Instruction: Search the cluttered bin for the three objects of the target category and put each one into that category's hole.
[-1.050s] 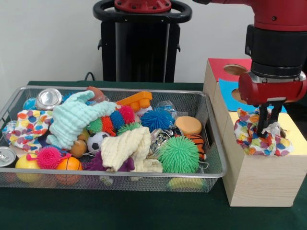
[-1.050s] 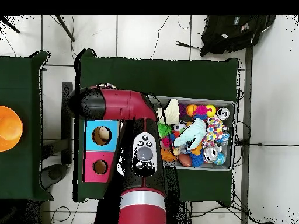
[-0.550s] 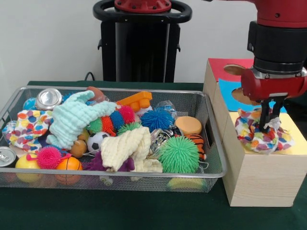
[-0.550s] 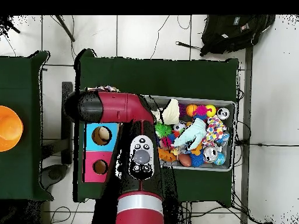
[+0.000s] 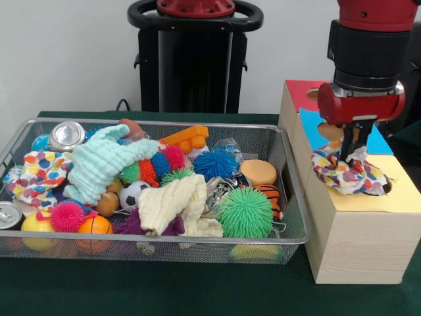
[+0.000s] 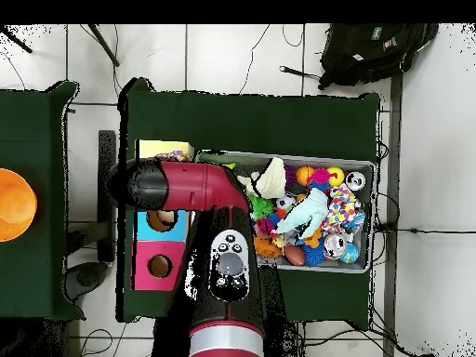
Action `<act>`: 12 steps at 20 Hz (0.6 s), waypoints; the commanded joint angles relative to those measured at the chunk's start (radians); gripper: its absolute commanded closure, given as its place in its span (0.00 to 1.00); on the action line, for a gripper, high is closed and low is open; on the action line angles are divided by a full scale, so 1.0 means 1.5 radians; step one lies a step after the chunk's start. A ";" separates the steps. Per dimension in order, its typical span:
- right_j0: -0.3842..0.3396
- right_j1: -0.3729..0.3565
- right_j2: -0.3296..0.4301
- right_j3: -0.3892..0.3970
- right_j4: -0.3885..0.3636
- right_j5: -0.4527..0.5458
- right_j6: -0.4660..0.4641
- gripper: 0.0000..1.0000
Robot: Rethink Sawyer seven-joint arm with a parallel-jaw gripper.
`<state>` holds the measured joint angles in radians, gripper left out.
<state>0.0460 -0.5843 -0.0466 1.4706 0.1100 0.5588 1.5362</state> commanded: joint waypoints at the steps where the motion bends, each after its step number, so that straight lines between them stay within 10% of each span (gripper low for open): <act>1: -0.033 0.011 0.075 0.107 -0.014 -0.050 0.063 1.00; 12: -0.042 0.022 0.116 0.141 -0.013 -0.114 0.078 1.00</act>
<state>0.0114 -0.5925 0.0036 1.5353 0.1104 0.4461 1.5362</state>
